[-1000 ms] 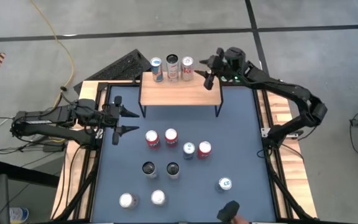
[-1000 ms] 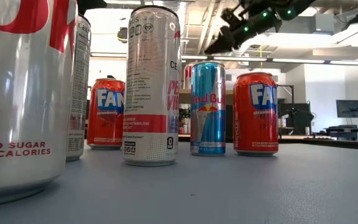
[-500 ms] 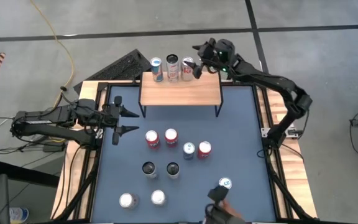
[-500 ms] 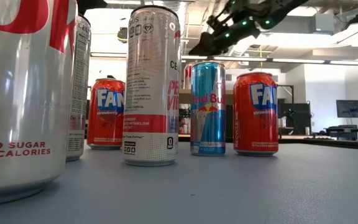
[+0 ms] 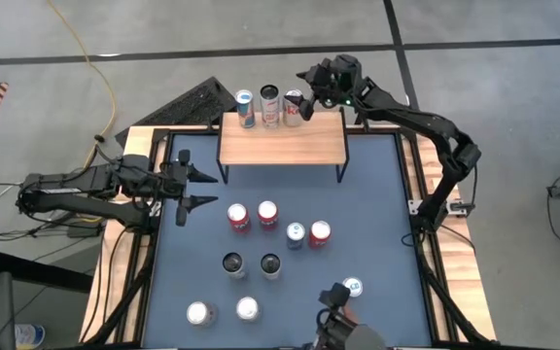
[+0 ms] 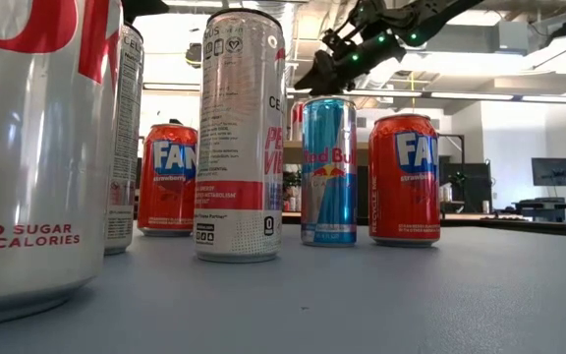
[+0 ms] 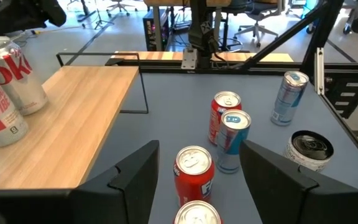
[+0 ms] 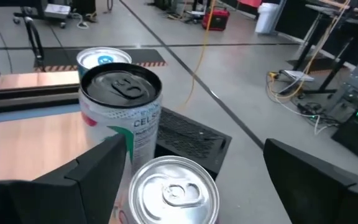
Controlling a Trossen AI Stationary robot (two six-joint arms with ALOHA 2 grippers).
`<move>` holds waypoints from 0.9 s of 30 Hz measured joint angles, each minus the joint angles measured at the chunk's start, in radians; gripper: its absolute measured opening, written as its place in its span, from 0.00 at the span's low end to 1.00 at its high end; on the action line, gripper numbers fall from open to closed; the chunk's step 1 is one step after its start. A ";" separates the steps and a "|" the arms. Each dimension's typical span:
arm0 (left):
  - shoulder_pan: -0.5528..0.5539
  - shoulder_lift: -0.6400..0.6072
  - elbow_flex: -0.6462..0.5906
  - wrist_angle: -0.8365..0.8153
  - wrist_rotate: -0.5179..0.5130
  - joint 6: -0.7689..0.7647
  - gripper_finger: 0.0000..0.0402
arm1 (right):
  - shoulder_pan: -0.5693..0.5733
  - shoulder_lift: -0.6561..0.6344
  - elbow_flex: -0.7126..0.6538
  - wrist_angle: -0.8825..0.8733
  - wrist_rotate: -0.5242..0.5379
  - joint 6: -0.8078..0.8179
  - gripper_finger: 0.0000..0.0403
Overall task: Place canned beverage on shelf
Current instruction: Put the right silver soda can on the shelf
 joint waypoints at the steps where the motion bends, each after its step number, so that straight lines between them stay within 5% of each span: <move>1: 0.000 0.000 0.000 0.000 0.000 0.000 0.53 | 0.000 0.000 0.000 0.000 -0.006 0.006 0.92; 27: 0.000 0.000 0.000 0.000 -0.002 0.000 0.53 | -0.014 0.040 -0.001 -0.097 -0.046 0.015 0.89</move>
